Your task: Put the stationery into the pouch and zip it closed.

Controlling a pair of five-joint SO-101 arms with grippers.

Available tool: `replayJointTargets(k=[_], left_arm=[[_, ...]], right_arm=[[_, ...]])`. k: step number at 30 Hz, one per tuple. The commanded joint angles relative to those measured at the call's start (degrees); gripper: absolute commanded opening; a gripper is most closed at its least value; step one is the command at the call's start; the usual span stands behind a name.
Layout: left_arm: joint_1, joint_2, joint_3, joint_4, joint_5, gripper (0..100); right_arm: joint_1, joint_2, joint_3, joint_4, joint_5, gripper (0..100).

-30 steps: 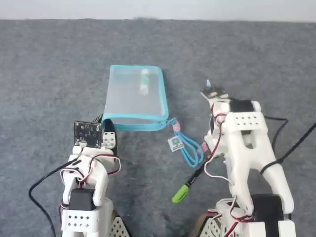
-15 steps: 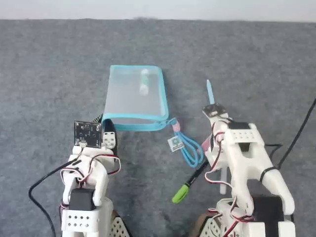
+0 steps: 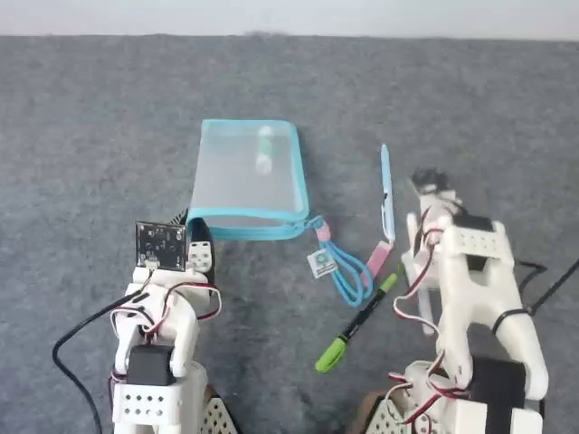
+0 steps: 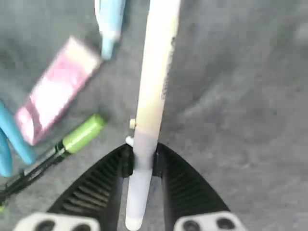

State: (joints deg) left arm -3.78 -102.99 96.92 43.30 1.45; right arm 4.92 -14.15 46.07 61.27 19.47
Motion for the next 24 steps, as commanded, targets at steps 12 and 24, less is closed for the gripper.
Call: replayJointTargets(k=[12,24], left_arm=[[-0.18,-0.18,-1.27,-2.11,0.88,1],[-0.18,-0.18,-1.54,-2.11,0.88,1]], right_arm=[[0.75,24.04,-26.99,6.2,0.44,11.9],[0.48,12.26,-15.56,6.9,0.44,15.8]])
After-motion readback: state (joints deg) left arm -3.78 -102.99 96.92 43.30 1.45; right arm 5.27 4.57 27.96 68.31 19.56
